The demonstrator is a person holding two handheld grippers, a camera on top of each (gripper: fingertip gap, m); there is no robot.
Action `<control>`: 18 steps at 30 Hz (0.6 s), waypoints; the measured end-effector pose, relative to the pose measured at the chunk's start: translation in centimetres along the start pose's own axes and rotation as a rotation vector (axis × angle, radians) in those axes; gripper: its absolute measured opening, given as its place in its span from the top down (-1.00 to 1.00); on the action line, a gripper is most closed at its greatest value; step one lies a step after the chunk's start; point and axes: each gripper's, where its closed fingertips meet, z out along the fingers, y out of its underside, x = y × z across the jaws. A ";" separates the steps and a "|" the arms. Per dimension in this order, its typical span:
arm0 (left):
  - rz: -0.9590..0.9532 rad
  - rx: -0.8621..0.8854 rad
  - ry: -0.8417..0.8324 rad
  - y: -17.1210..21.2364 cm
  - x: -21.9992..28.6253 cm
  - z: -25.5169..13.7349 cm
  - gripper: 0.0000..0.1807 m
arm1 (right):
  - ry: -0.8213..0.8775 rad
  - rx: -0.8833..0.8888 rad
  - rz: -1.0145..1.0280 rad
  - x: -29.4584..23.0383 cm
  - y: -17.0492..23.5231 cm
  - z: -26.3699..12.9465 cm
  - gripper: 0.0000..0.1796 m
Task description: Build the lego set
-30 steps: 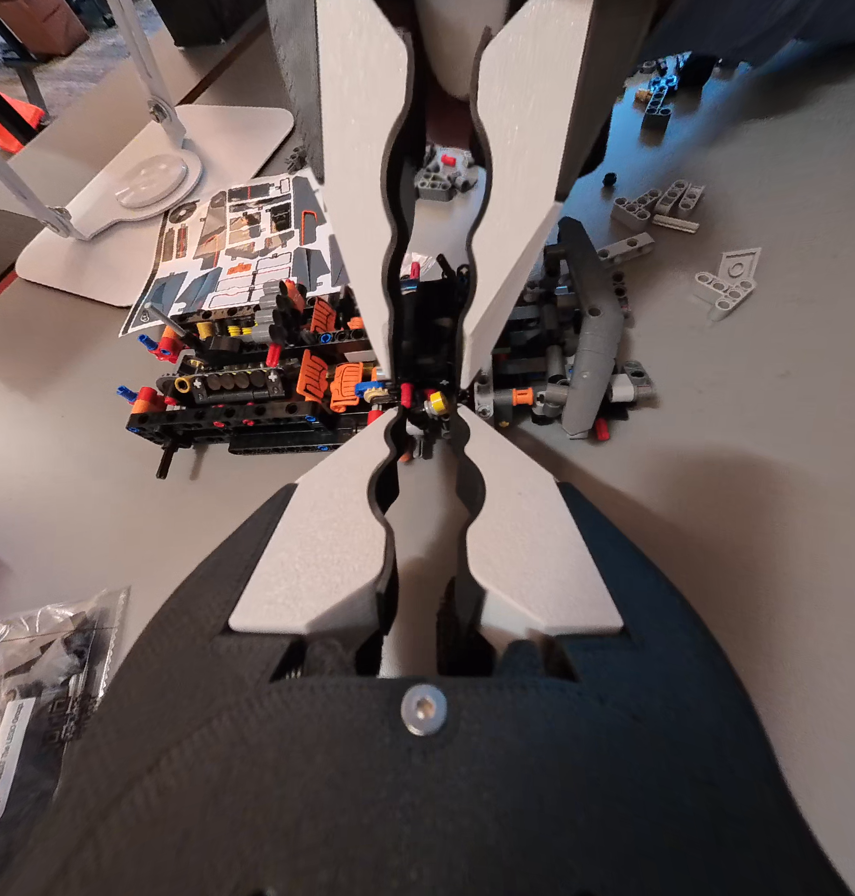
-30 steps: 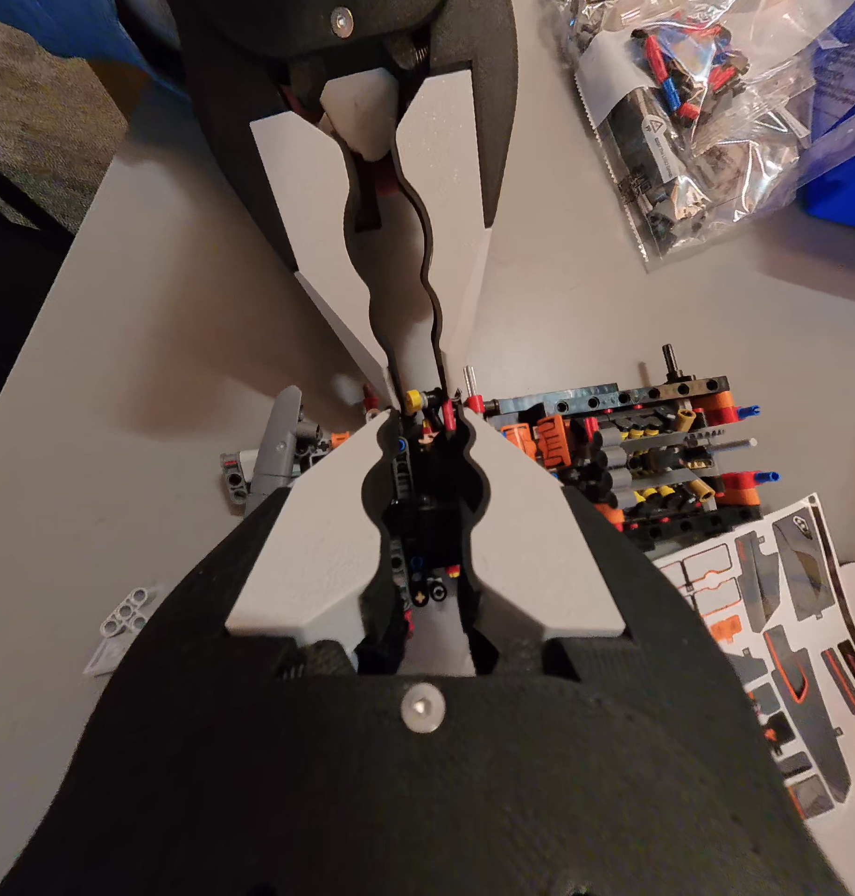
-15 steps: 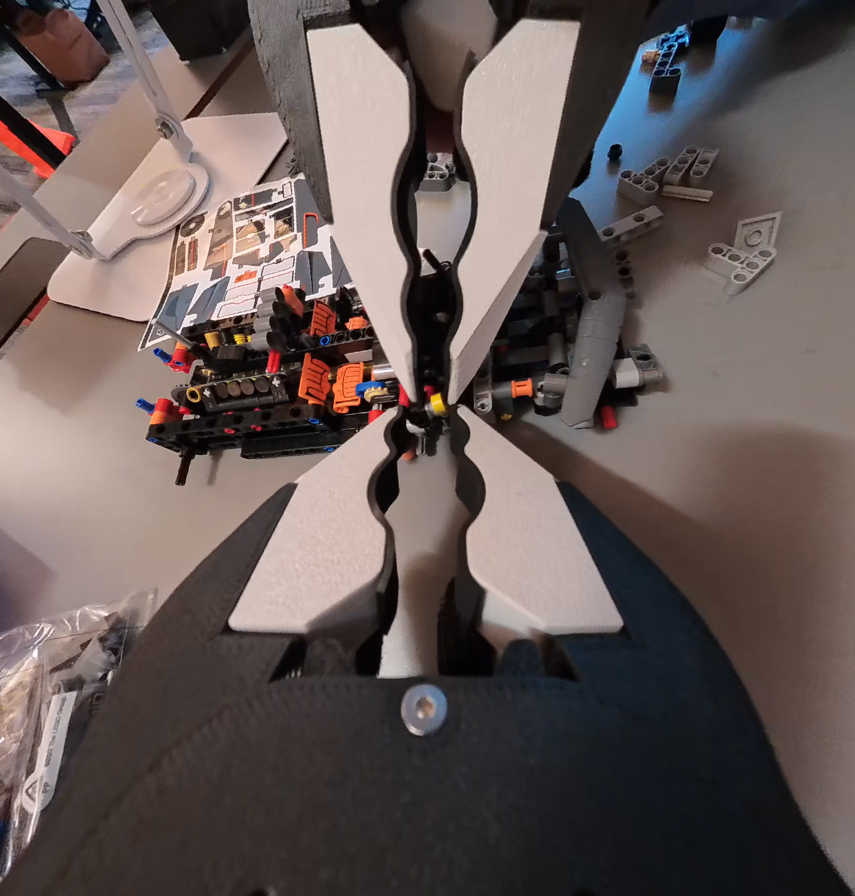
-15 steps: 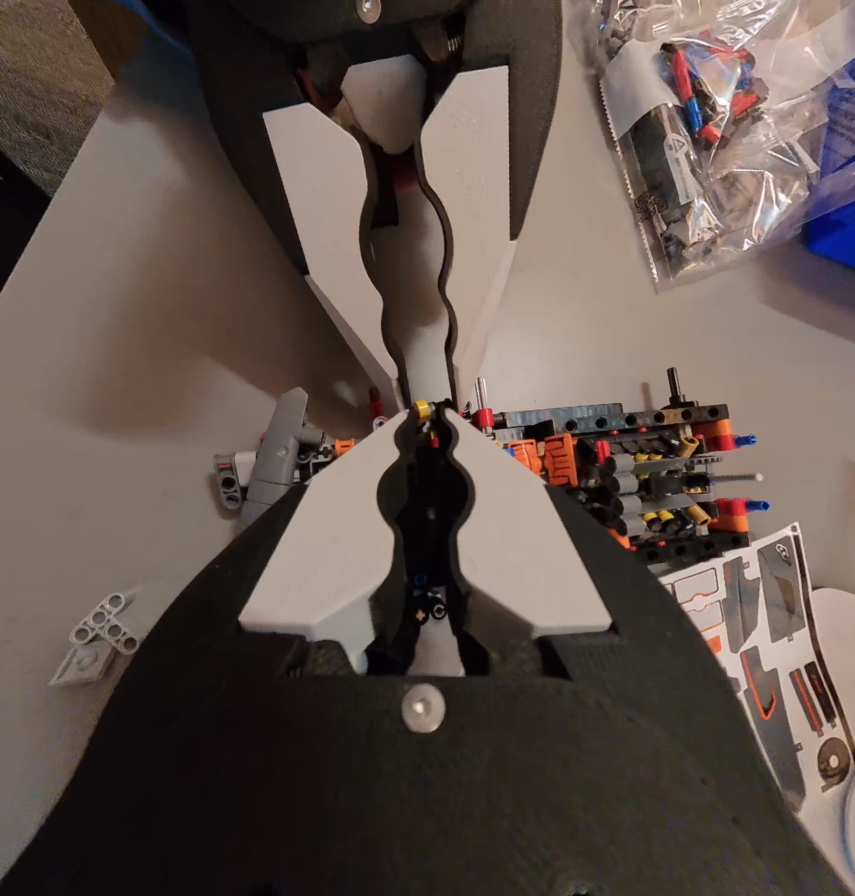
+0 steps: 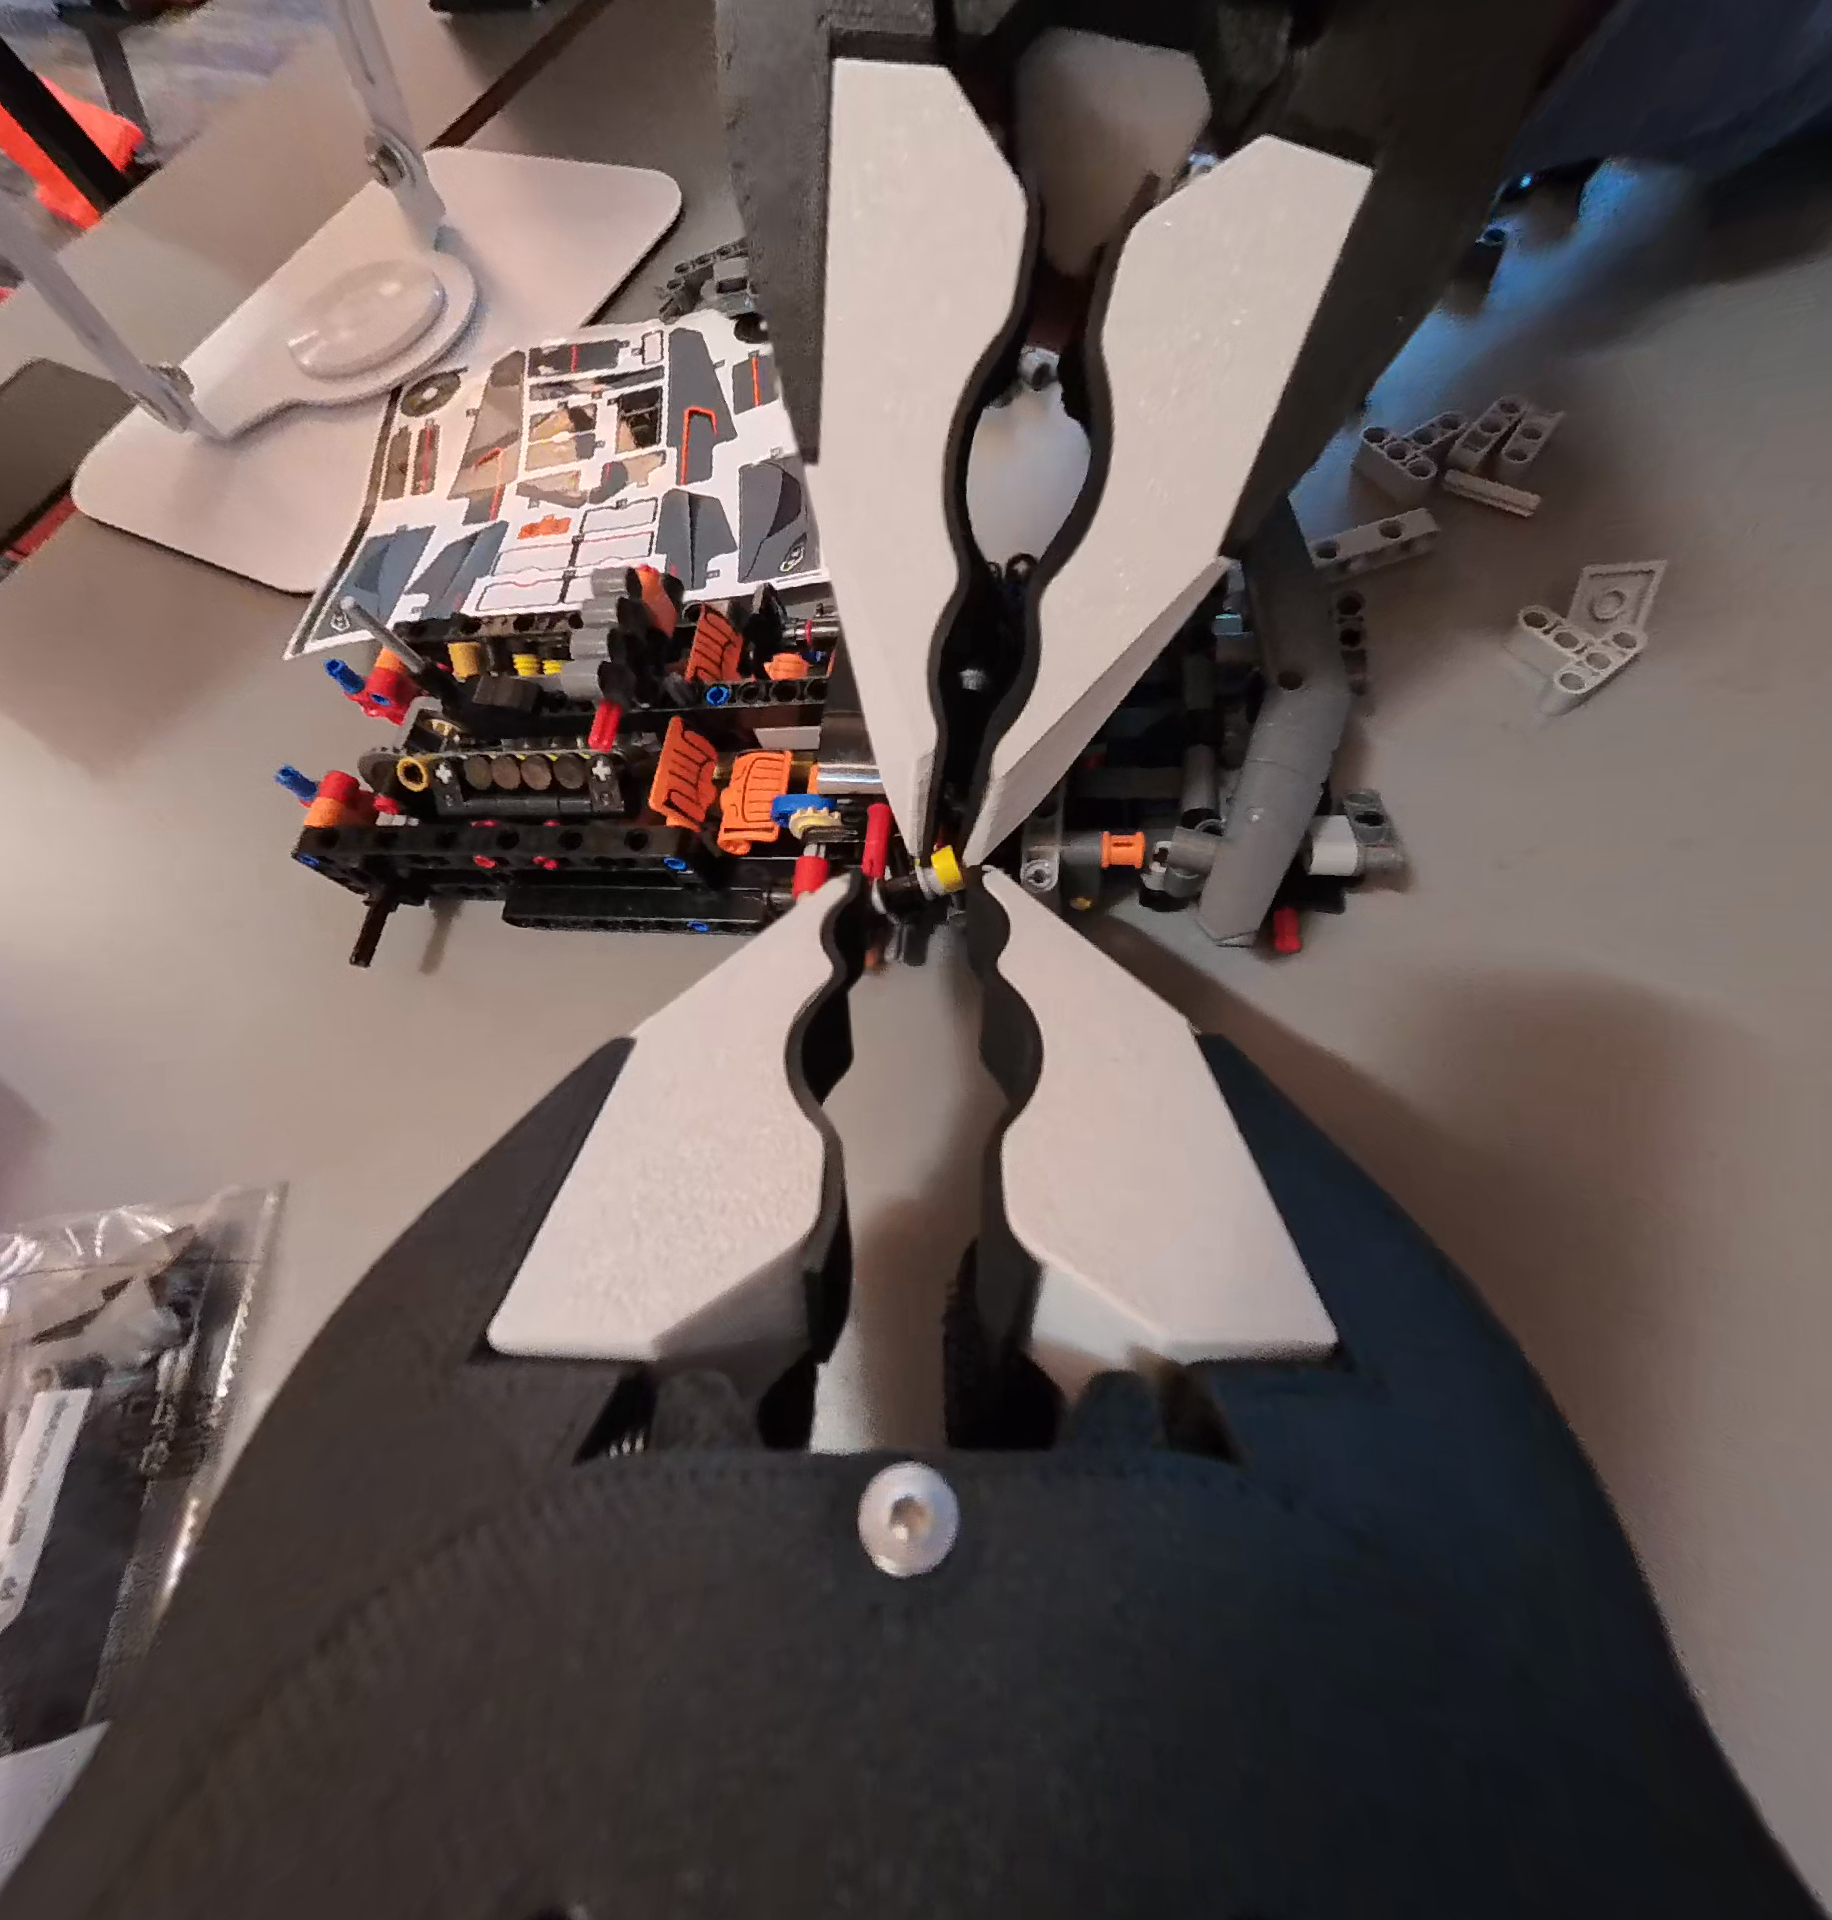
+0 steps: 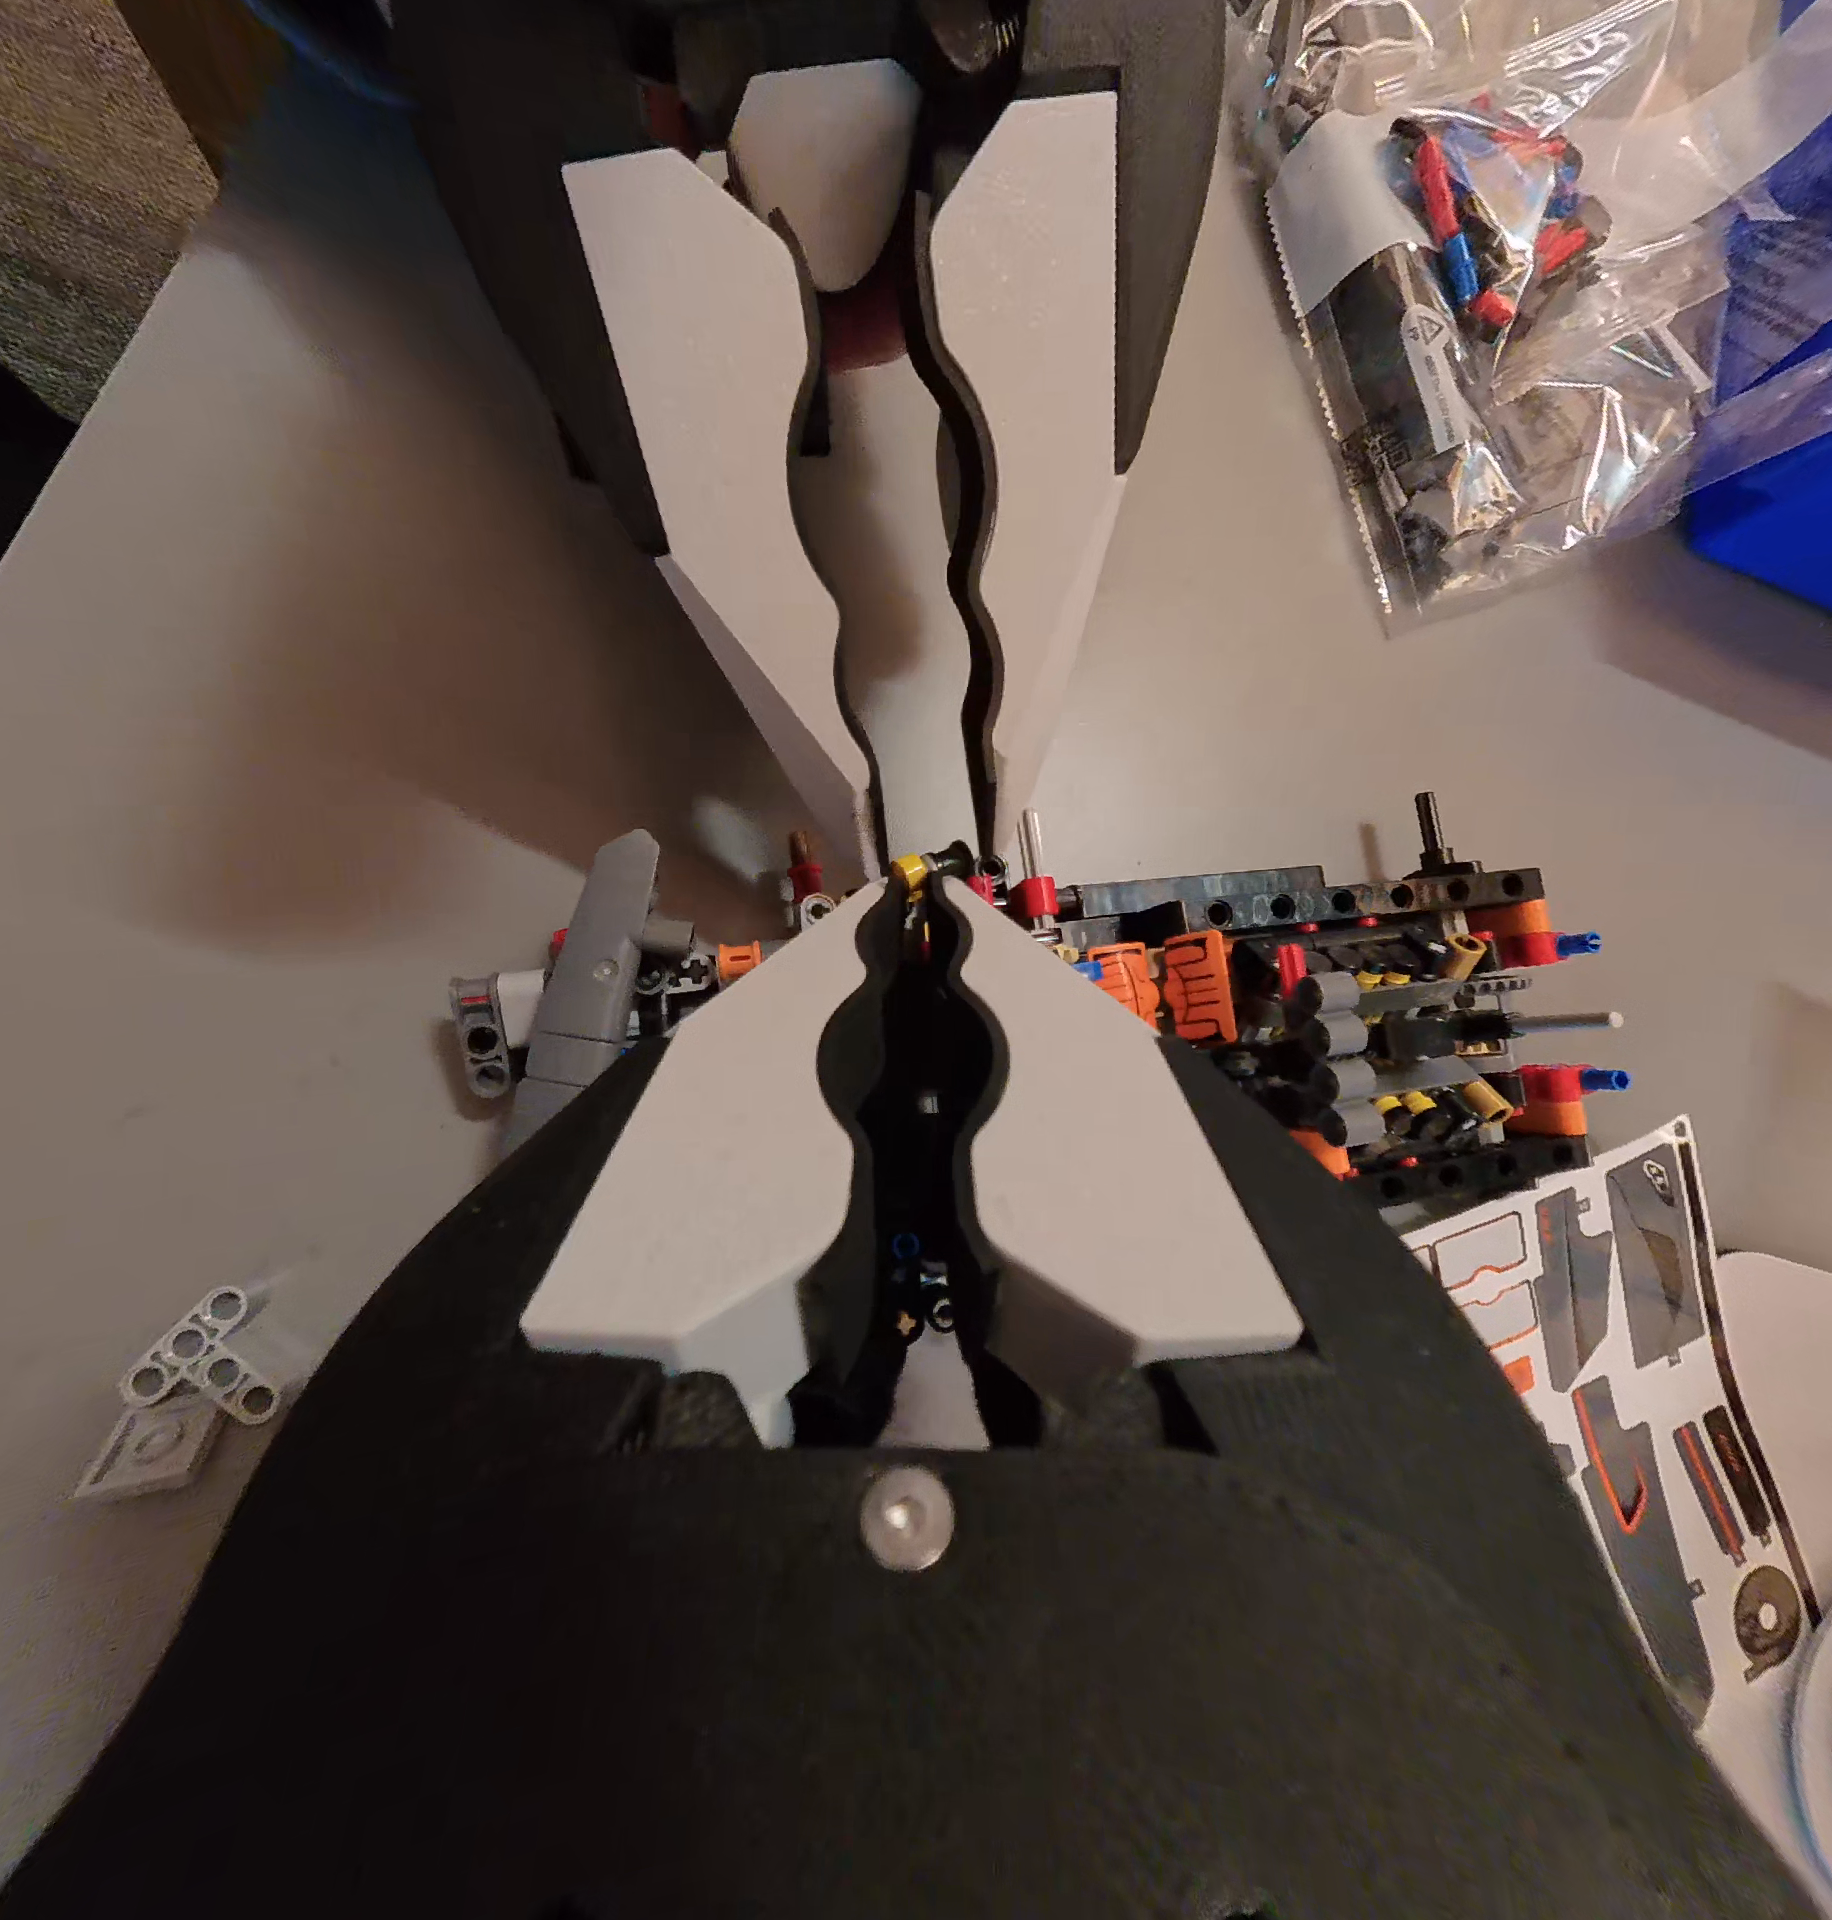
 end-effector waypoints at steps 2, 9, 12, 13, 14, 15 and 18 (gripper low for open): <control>-0.031 -0.004 0.010 0.0 0.1 0.0 0.83 | 0.009 0.005 -0.008 -0.1 0.0 0.0 0.99; -0.090 -0.026 0.010 0.2 0.1 0.0 0.81 | 0.066 0.010 -0.053 -0.1 -0.1 0.0 0.99; -0.086 -0.026 0.016 0.2 0.2 0.0 0.84 | 0.087 0.016 -0.073 -0.1 -0.3 -0.2 0.99; -0.088 -0.026 0.016 0.2 0.2 0.0 0.84 | 0.097 0.016 -0.081 -0.1 -0.4 -0.2 1.00; -0.090 -0.024 0.020 0.2 0.2 0.0 0.84 | 0.104 0.012 -0.091 0.0 -0.4 -0.2 1.00; -0.094 -0.022 0.023 0.1 0.2 0.0 0.84 | 0.109 0.008 -0.098 0.0 -0.4 -0.2 0.99; -0.097 -0.007 0.027 0.1 0.2 -0.1 0.84 | 0.123 0.004 -0.118 0.0 -0.4 -0.3 0.99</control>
